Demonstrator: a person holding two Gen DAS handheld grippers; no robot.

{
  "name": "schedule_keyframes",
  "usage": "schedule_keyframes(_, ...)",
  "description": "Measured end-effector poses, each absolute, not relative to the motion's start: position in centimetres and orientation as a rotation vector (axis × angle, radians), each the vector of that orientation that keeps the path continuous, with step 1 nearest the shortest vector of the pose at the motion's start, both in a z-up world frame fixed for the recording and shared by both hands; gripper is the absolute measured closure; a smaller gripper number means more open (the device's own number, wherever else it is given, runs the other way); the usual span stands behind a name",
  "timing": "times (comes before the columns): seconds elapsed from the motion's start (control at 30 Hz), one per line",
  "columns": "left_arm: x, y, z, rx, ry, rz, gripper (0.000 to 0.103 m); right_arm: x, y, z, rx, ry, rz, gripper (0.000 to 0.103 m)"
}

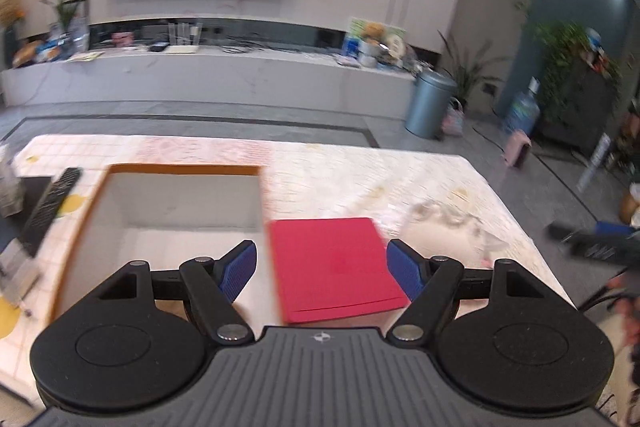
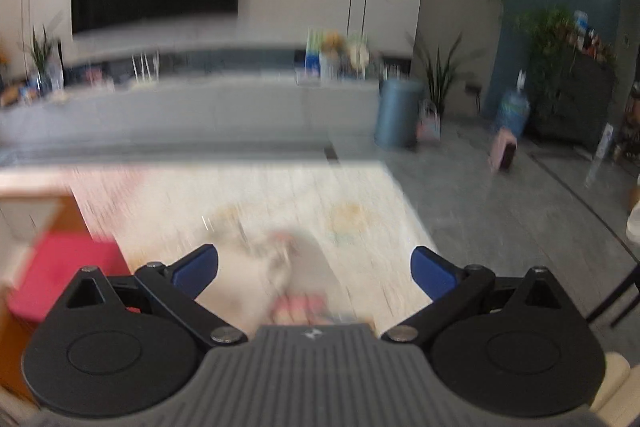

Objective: Organize soft objects
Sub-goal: 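Reach the right gripper to the yellow Deeyeo snack bag and grasp it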

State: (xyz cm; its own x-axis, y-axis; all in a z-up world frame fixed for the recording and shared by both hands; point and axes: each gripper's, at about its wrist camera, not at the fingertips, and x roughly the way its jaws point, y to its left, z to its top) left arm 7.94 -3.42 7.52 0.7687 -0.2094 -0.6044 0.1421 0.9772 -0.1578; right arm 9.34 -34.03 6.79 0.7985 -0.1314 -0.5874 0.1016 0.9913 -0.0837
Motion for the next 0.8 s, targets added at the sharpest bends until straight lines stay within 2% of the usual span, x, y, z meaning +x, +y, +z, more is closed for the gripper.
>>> schedule_keyframes(0.2,10.0,-9.0,6.6,-0.04,0.709,-0.271,0.016,11.2,-36.5,0.2,-0.042,0.791,-0.118,0.003)
schedule_keyframes(0.33,10.6,-11.2,5.2,0.015,0.752,-0.275,0.016,12.2,-39.3,-3.5,0.116,0.888,-0.072,0.003)
schedule_keyframes(0.67,11.1,-12.6,4.0,0.004,0.794,-0.271,0.016,15.0,-41.7,-8.6,0.149,1.047,-0.164,0.003)
schedule_keyframes(0.77,10.6,-12.8,4.4,0.024,0.781,-0.259,0.016,15.5,-41.6,-9.8,0.118,1.079,-0.139,0.006)
schedule_keyframes(0.8,10.3,-12.7,4.6,0.027,0.761,-0.246,0.016,15.6,-41.5,-9.9,0.083,1.073,-0.156,0.013)
